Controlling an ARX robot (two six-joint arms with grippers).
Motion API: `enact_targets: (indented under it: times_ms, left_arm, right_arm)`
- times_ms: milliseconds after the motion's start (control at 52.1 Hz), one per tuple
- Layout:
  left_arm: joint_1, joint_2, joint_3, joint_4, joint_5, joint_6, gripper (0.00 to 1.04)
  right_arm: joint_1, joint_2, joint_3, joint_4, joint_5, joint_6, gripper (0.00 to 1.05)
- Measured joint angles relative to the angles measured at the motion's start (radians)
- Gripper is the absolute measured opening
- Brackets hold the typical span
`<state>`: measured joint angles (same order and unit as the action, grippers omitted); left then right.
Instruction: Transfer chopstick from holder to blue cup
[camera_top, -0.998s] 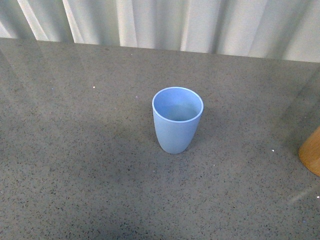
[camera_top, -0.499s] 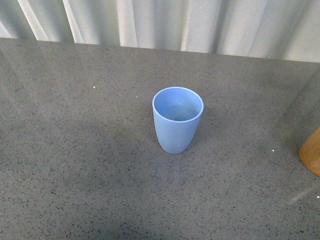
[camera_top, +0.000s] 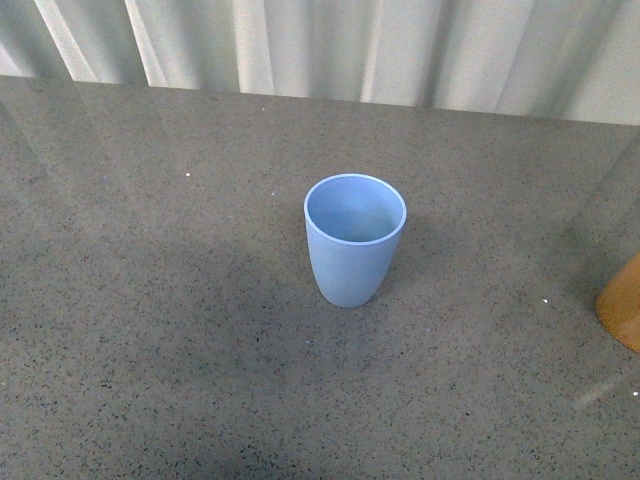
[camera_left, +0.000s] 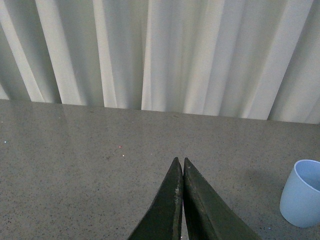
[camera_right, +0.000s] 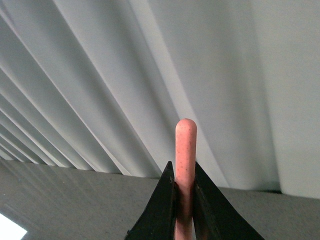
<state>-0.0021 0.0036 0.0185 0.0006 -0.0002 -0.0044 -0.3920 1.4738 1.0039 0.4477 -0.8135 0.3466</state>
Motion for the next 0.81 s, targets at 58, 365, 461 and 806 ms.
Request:
enact_targets:
  times_ms: [58, 365, 461, 806]
  left_arm:
    - [0.000, 0.000, 0.000, 0.000, 0.000, 0.000, 0.04]
    - [0.000, 0.000, 0.000, 0.000, 0.000, 0.000, 0.04]
    - [0.000, 0.000, 0.000, 0.000, 0.000, 0.000, 0.04]
    - [0.000, 0.000, 0.000, 0.000, 0.000, 0.000, 0.04]
  right_arm:
    - [0.055, -0.023, -0.002, -0.011, 0.036, -0.007, 0.04]
    - [0.525, 0.148, -0.024, 0.092, 0.288, -0.034, 0.04]
    - [0.594, 0.216, 0.013, 0.085, 0.323, -0.040, 0.04]
    - [0.717, 0.415, 0.173, 0.053, 0.405, -0.083, 0.04]
